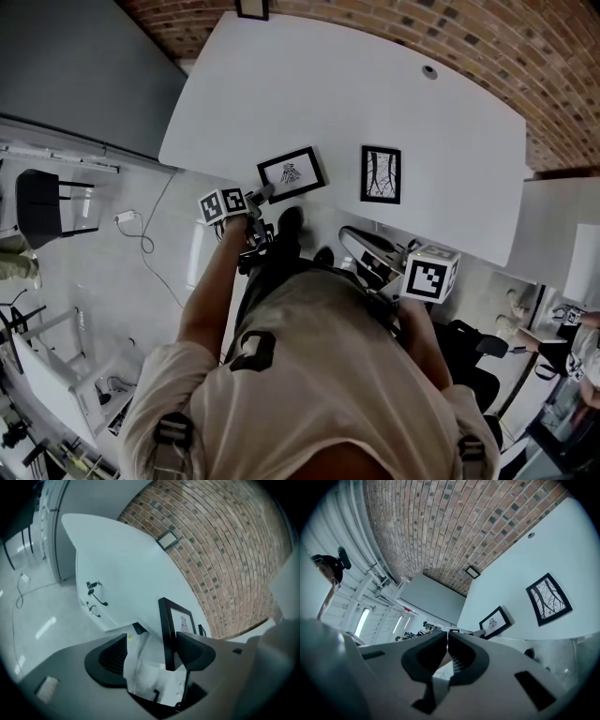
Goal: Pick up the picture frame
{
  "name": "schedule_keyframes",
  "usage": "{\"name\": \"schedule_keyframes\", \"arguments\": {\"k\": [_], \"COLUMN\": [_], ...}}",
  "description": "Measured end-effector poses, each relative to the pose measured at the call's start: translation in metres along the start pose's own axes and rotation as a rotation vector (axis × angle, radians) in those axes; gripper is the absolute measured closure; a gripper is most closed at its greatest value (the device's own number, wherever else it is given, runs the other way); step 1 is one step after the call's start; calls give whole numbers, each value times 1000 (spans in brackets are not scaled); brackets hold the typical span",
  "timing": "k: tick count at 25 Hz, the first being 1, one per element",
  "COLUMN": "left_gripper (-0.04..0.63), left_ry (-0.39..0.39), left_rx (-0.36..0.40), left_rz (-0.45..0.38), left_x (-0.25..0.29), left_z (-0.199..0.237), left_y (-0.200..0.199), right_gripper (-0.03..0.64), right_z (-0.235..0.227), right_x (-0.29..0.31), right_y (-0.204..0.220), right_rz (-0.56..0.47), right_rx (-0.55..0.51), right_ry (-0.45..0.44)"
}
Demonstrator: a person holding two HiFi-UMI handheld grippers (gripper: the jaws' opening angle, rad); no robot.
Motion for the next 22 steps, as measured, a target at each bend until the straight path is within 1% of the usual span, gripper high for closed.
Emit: {"name": "schedule_keyframes", "arguments": {"k": [2, 5, 6, 8, 10, 12, 13, 14, 15, 16, 19, 22], "left_gripper": [288, 363, 386, 421, 425, 423, 394, 351, 345, 345, 345, 353], "left_ry": [77, 183, 209, 244, 264, 302, 332, 359, 373, 370, 328, 333], "left_rx": [-68, -153, -165, -162, -156, -167, -181, -194, -201, -197, -158, -160], "left_rz": [7, 31, 37, 50, 65, 82, 91, 102, 117, 136, 194, 209], "left_x": [4, 4, 3, 4, 5, 5, 5, 5, 7, 10, 19, 26], "left_z": [-2, -5, -6, -10, -13, -16, -19, -22, -25, -25, -21, -21], "left_y": [3, 7, 7, 6, 6, 6, 6, 6, 7, 9, 17, 20], "right_gripper": [611, 611, 611, 611, 611, 611, 611, 611, 611, 611, 611, 611], "right_z": [-1, -2, -3, -6, -7, -6, -6, -5, -5, -5, -8, -7], "right_x": [2, 5, 7, 8, 10, 14, 16, 19, 22, 25, 30, 32], "right_y": [-2, -3, -2, 0, -1, -4, -5, -8, -10, -10, -8, -12], "right_rz": [-3, -4, 1, 20, 30, 40, 50, 56, 61, 72, 111, 116], "right_rx": [3, 14, 22, 26, 27, 29, 21, 13, 11, 12, 17, 6], "right_ry": [4, 13, 13, 17, 19, 18, 25, 29, 29, 31, 43, 47]}}
Point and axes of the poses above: the fingertips, and each gripper's own axes: x forward along the fingers, z to its left, y out of its underside, the point moved 2 cm from there along -x, backward along the fingers, and after that the axes turned 9 degrees about -x, right-handed, at the moved point
